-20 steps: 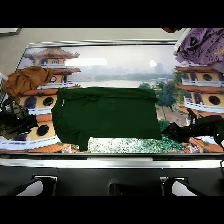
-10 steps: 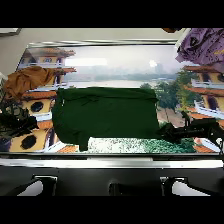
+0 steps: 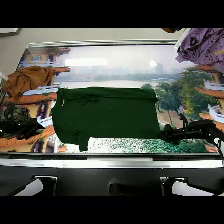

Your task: Fold the clothes and pants, and hang the long-sleeved shirts on hangers.

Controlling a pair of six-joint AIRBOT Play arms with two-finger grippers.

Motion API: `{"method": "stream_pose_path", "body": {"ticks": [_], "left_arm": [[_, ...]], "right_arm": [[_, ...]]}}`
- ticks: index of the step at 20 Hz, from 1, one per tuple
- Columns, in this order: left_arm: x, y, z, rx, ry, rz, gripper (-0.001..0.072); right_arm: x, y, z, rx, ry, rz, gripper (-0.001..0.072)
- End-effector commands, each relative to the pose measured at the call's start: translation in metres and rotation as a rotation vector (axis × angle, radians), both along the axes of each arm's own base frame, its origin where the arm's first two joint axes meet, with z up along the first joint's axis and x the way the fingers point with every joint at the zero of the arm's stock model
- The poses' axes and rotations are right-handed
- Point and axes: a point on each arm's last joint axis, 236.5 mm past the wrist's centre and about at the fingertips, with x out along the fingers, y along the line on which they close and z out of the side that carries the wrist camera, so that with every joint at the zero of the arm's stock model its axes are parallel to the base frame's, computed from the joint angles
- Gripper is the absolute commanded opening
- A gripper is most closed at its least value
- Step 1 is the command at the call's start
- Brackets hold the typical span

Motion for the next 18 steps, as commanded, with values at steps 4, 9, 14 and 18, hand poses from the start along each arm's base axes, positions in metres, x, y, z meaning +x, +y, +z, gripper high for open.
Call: {"method": "stream_pose_path", "body": {"ticks": [4,9,14,18], "left_arm": [[0.012,-0.036,-0.028,-0.155,-0.086,-0.016,0.0411],[0.014,-0.050,-0.047,-0.153,-0.049,-0.052,0.0411],[0.011,-0.065,-0.053,-0.164,-0.026,-0.094,0.0410],[0.012,-0.078,-0.052,-0.172,-0.028,-0.127,0.0018]], "right_arm": [[0.000,0.002,0.010,0.003,-0.022,0.011,0.0028],[0.003,0.000,0.016,-0.009,-0.036,-0.003,0.0028],[0.007,-0.002,0.026,-0.030,-0.076,-0.003,0.0028],[0.008,0.000,0.034,-0.027,-0.093,-0.008,0.0028]]}}
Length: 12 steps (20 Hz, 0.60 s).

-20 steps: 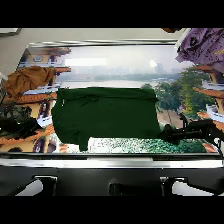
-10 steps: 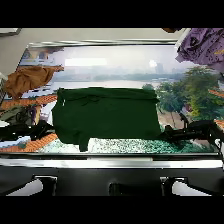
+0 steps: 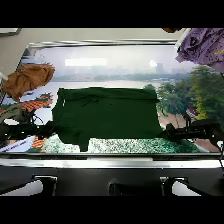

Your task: Fold the clothes and pants, and hang the long-sleeved shirts on hangers.

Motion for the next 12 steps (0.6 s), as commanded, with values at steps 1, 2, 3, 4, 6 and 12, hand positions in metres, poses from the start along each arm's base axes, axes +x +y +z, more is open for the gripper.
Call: {"method": "stream_pose_path", "body": {"ticks": [1,2,3,4,6,12], "left_arm": [[0.007,-0.012,0.006,-0.033,-0.019,0.004,0.0016],[0.013,-0.014,0.013,-0.048,-0.038,0.020,0.0015],[0.023,-0.016,0.024,-0.062,-0.072,0.033,0.0014],[0.035,-0.017,0.037,-0.061,-0.117,0.035,0.0013],[0.062,-0.015,0.072,-0.029,-0.216,0.040,0.0011],[0.148,0.030,0.303,0.205,-0.693,0.070,0.0011]], "right_arm": [[0.004,0.007,0.011,0.036,-0.015,-0.014,0.0028],[0.009,0.013,0.019,0.078,-0.031,-0.033,0.0027],[0.020,0.019,0.031,0.112,-0.065,-0.055,0.0027],[0.032,0.025,0.041,0.105,-0.110,-0.043,0.0027],[0.061,0.039,0.066,0.025,-0.211,0.051,0.0027],[0.168,0.038,0.255,-0.228,-0.653,0.080,0.0027]]}}
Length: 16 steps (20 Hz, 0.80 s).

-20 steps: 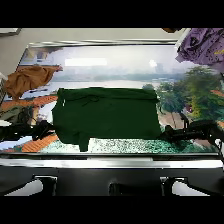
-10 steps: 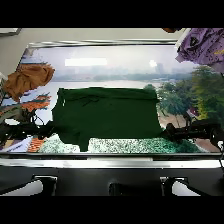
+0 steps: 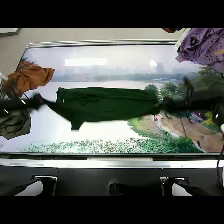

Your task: Fold the clothes and pants, and hang the long-sleeved shirts on hangers.

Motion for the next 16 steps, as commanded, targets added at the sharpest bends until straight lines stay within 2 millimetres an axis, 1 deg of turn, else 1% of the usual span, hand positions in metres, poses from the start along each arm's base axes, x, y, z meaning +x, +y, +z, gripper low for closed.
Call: {"method": "stream_pose_path", "body": {"ticks": [1,2,3,4,5,6,7,8,9,11,12,14,16], "left_arm": [[0.021,0.029,0.156,0.189,-0.276,0.067,0.0010],[0.016,0.039,0.203,0.264,-0.350,0.098,0.0011],[0.007,0.047,0.243,0.328,-0.414,0.133,0.0011],[-0.008,0.054,0.282,0.391,-0.481,0.171,0.0011],[-0.025,0.060,0.313,0.439,-0.531,0.211,0.0011],[-0.047,0.064,0.340,0.480,-0.572,0.257,0.0011],[-0.067,0.066,0.358,0.507,-0.602,0.293,0.0011],[-0.089,0.066,0.373,0.525,-0.632,0.325,0.0012],[-0.111,0.065,0.382,0.540,-0.648,0.351,0.0012],[-0.148,0.056,0.390,0.532,-0.659,0.376,0.0012],[-0.161,0.052,0.391,0.525,-0.658,0.380,0.0012],[-0.184,0.046,0.392,0.516,-0.661,0.397,0.0012],[-0.194,0.049,0.395,0.507,-0.666,0.433,0.0012]], "right_arm": [[0.044,-0.006,0.143,-0.092,-0.301,-0.057,0.0027],[0.044,-0.012,0.190,-0.139,-0.401,-0.068,0.0027],[0.038,-0.016,0.233,-0.177,-0.488,-0.080,0.0027],[0.026,-0.021,0.274,-0.217,-0.571,-0.101,0.0027],[0.010,-0.026,0.309,-0.255,-0.641,-0.128,0.0027],[-0.011,-0.030,0.340,-0.288,-0.711,-0.156,0.0027],[-0.032,-0.031,0.363,-0.312,-0.770,-0.179,0.0027],[-0.057,-0.034,0.381,-0.333,-0.815,-0.211,0.0027],[-0.082,-0.035,0.396,-0.347,-0.850,-0.236,0.0027],[-0.125,-0.035,0.419,-0.339,-0.909,-0.293,0.0027],[-0.143,-0.034,0.428,-0.320,-0.933,-0.325,0.0027],[-0.165,-0.033,0.437,-0.293,-0.954,-0.357,0.0027],[-0.167,-0.032,0.434,-0.283,-0.936,-0.362,0.0027]]}}
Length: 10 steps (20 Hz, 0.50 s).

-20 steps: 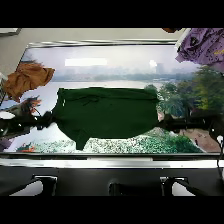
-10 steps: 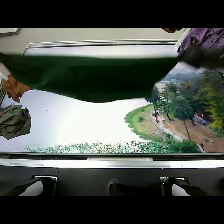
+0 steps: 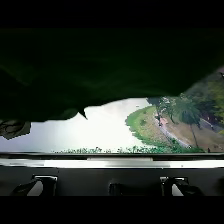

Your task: Fold the clothes and pants, and hang the long-sleeved shirts on hangers.

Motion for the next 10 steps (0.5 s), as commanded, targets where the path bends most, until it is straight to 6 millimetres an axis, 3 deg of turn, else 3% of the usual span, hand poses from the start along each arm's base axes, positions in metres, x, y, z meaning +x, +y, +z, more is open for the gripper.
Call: {"method": "stream_pose_path", "body": {"ticks": [1,3,5,8,10], "left_arm": [[-0.029,0.001,0.004,-0.032,-0.018,0.049,0.0012],[-0.008,-0.002,-0.014,-0.053,0.046,0.011,0.0012],[0.029,-0.010,-0.054,-0.068,0.173,-0.078,0.0012],[0.097,-0.008,-0.155,-0.126,0.439,-0.178,0.0012],[0.143,-0.007,-0.234,-0.147,0.599,-0.217,0.0012]], "right_arm": [[-0.017,-0.003,0.002,0.049,0.004,-0.036,0.0027],[0.008,-0.007,-0.018,0.063,0.091,-0.037,0.0027],[0.044,-0.013,-0.055,0.068,0.232,-0.034,0.0027],[0.113,-0.024,-0.144,0.084,0.526,-0.028,0.0027],[0.158,-0.033,-0.222,0.094,0.710,-0.026,0.0027]]}}
